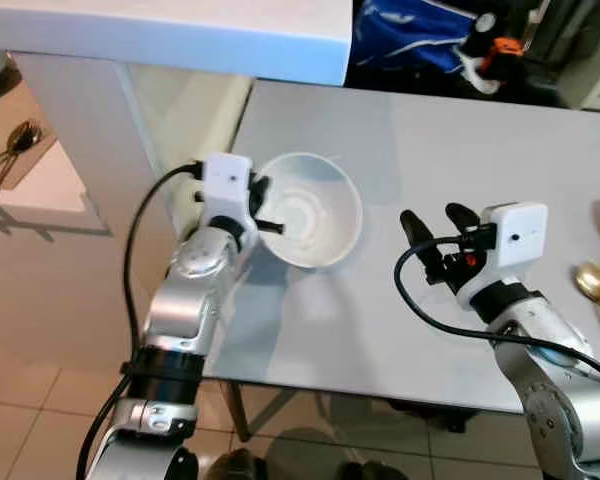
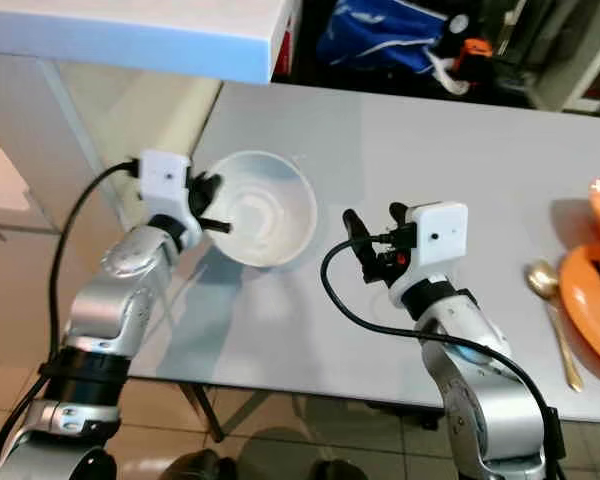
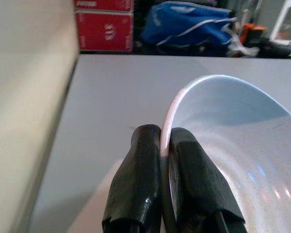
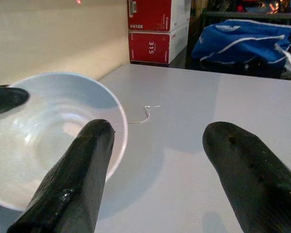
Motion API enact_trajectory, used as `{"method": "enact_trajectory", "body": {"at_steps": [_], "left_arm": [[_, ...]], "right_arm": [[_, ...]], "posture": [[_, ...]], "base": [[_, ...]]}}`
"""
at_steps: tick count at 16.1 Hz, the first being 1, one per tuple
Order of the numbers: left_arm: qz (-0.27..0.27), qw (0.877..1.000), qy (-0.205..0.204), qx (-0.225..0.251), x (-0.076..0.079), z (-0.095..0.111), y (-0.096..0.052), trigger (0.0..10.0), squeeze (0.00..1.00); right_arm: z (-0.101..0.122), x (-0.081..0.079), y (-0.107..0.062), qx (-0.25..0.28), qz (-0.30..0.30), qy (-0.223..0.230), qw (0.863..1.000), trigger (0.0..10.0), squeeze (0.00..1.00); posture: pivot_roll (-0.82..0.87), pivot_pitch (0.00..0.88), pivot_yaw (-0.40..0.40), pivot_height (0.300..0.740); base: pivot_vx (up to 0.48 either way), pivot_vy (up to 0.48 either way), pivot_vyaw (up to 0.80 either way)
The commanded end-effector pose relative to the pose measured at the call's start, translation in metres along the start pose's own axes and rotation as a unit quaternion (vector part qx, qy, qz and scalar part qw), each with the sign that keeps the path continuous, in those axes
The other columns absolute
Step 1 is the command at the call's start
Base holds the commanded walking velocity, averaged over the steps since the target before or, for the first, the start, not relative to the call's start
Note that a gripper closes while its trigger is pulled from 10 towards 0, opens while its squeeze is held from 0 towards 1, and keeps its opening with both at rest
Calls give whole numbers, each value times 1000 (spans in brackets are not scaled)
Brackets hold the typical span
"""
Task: Setting the table
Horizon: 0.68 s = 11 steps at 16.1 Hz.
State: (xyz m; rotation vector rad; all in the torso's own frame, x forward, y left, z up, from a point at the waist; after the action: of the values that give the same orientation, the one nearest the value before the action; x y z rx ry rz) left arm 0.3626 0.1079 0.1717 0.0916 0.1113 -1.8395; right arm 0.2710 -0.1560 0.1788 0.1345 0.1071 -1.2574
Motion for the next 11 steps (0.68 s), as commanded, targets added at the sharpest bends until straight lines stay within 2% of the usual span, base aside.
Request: {"method": "enact_trajectory", "body": {"at_steps": [1, 4, 7, 11], "left_arm": [[-4, 1000, -3, 17, 1, 12, 3, 10000, 0], [17, 999, 46, 12, 2, 7, 6, 10000, 0], [23, 998, 49, 13, -1, 8, 5, 10000, 0], [27, 998, 51, 15, -2, 10, 7, 10000, 0]], "right_arm": [[6, 1, -3, 7, 1, -2, 1000, 10000, 0], [9, 3, -5, 11, -7, 6, 1000, 10000, 0], [6, 2, -4, 16, -34, 16, 999, 10000, 0], [4, -2, -2, 16, -34, 22, 999, 10000, 0]], "posture": [[-22, 65, -30, 740], [-30, 72, -27, 740], [-31, 80, -20, 740], [-29, 80, -12, 740]], "base": [[0, 0, 0], [0, 0, 0], [0, -429, 0], [0, -480, 0]]}}
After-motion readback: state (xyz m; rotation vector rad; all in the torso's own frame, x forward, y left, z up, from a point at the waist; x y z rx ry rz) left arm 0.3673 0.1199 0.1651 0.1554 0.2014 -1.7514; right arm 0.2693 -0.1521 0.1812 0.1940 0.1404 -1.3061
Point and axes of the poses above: a point about 5 cm out from each wrist's last joint towards the gripper, its own y axis pointing out of the wrist towards the gripper, its own z axis along the axis of the wrist's last joint, x = y × z, the point moved 2 cm from there along y, pointing out of the wrist towards the gripper, and after that the axes turned 7 degrees about y, right-handed, at the moved point
